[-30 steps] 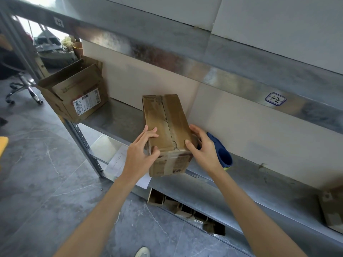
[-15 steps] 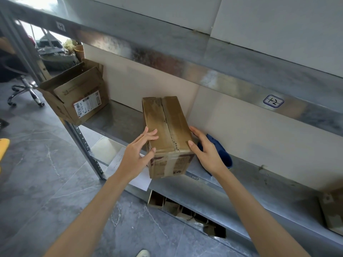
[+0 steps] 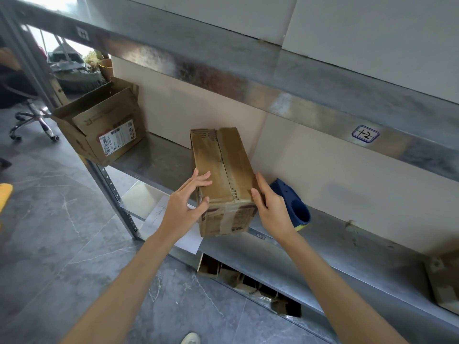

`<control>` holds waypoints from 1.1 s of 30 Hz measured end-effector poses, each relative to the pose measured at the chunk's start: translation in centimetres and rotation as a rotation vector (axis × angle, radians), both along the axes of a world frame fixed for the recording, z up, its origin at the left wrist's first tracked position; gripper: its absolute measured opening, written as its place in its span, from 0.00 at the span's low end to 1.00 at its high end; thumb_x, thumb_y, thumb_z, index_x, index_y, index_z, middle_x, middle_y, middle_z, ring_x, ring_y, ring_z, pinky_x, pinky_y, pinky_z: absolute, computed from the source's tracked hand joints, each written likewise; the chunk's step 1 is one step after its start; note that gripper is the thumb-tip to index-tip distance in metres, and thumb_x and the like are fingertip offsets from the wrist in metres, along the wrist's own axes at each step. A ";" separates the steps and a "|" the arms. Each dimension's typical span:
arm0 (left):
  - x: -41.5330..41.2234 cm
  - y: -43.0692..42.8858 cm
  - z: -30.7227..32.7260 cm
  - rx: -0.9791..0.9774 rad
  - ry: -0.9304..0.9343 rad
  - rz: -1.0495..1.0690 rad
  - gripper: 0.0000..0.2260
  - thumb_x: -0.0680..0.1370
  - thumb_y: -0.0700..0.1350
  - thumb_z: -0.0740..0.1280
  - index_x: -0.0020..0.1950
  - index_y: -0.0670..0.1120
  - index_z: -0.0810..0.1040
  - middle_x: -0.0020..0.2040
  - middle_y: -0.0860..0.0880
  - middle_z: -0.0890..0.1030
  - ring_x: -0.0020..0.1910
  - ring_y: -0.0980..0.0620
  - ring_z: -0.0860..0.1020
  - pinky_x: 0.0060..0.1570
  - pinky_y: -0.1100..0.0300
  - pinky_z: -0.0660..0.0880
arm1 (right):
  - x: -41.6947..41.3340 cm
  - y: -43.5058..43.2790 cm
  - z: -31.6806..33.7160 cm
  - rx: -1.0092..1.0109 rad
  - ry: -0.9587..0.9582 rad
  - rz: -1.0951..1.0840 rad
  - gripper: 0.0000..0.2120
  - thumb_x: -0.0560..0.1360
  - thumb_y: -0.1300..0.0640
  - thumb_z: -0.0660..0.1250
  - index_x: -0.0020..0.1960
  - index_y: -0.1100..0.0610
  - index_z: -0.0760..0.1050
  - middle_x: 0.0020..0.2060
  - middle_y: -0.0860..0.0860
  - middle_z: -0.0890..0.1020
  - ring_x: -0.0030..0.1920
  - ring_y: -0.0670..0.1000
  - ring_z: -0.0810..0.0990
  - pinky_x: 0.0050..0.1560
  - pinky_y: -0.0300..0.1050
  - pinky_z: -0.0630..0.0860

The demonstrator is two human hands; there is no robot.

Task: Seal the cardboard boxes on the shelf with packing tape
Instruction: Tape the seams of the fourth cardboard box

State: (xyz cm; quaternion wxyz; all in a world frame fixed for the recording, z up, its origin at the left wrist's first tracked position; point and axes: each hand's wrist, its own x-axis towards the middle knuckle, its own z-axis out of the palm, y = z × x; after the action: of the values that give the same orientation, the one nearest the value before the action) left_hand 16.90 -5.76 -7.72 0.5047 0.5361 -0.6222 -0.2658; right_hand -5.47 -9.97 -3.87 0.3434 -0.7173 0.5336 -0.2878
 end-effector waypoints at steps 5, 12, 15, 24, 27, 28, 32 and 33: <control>0.1 -0.1 -0.1 0.004 -0.009 0.002 0.18 0.77 0.38 0.69 0.61 0.58 0.76 0.68 0.67 0.73 0.77 0.60 0.60 0.74 0.50 0.62 | 0.1 0.1 0.0 0.031 -0.024 0.029 0.26 0.84 0.55 0.55 0.79 0.54 0.53 0.60 0.42 0.69 0.58 0.36 0.68 0.51 0.17 0.65; 0.0 -0.1 -0.1 -0.011 -0.006 0.001 0.14 0.76 0.42 0.68 0.61 0.52 0.78 0.69 0.62 0.74 0.77 0.59 0.61 0.73 0.54 0.63 | -0.4 0.0 0.2 0.025 0.003 0.153 0.30 0.83 0.51 0.56 0.80 0.46 0.44 0.69 0.36 0.61 0.64 0.33 0.63 0.60 0.21 0.62; 0.0 -0.1 -0.2 -0.012 -0.025 0.010 0.16 0.77 0.37 0.70 0.61 0.51 0.78 0.69 0.62 0.74 0.77 0.59 0.61 0.73 0.56 0.63 | -0.2 -0.2 0.4 0.001 0.059 0.214 0.33 0.82 0.46 0.57 0.77 0.39 0.39 0.74 0.36 0.55 0.67 0.35 0.63 0.67 0.37 0.68; -0.3 -0.2 -0.5 -0.031 -0.053 0.037 0.15 0.76 0.38 0.70 0.61 0.50 0.77 0.69 0.62 0.74 0.77 0.59 0.61 0.69 0.73 0.60 | -0.7 -0.9 0.0 -0.366 0.511 0.340 0.33 0.82 0.38 0.51 0.78 0.41 0.33 0.77 0.38 0.43 0.78 0.45 0.37 0.78 0.51 0.41; -0.3 -0.2 -0.4 -0.029 -0.060 0.043 0.14 0.75 0.45 0.69 0.61 0.51 0.77 0.68 0.65 0.73 0.76 0.60 0.61 0.69 0.72 0.60 | -1.1 -1.4 0.3 -0.321 0.517 0.423 0.33 0.81 0.37 0.51 0.77 0.37 0.34 0.77 0.35 0.42 0.78 0.44 0.36 0.78 0.57 0.44; -0.2 -0.3 -0.4 -0.025 -0.068 0.038 0.14 0.75 0.47 0.68 0.61 0.52 0.77 0.68 0.66 0.73 0.76 0.61 0.61 0.69 0.70 0.60 | -1.2 -1.4 0.5 -0.258 0.456 0.433 0.33 0.81 0.37 0.52 0.77 0.36 0.36 0.76 0.31 0.42 0.78 0.44 0.39 0.78 0.57 0.47; 0.8 -0.4 0.0 -0.005 -0.095 0.008 0.13 0.76 0.48 0.68 0.60 0.58 0.77 0.67 0.69 0.73 0.75 0.62 0.62 0.70 0.64 0.58 | -1.6 -1.5 1.2 -0.115 0.151 0.354 0.29 0.81 0.40 0.57 0.78 0.37 0.49 0.75 0.30 0.55 0.75 0.42 0.59 0.71 0.45 0.65; 0.9 -0.5 0.1 -0.001 -0.098 0.008 0.12 0.77 0.50 0.67 0.60 0.60 0.77 0.67 0.69 0.73 0.75 0.62 0.62 0.69 0.64 0.58 | -1.7 -1.8 1.2 -0.125 0.115 0.323 0.28 0.81 0.42 0.57 0.78 0.39 0.51 0.75 0.35 0.60 0.73 0.40 0.63 0.69 0.44 0.67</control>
State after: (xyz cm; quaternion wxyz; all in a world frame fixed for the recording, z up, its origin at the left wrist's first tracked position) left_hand 17.82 -6.23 -7.64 0.4749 0.5508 -0.6442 -0.2368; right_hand -7.16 -11.72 -2.68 0.3088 -0.8288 0.4115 -0.2200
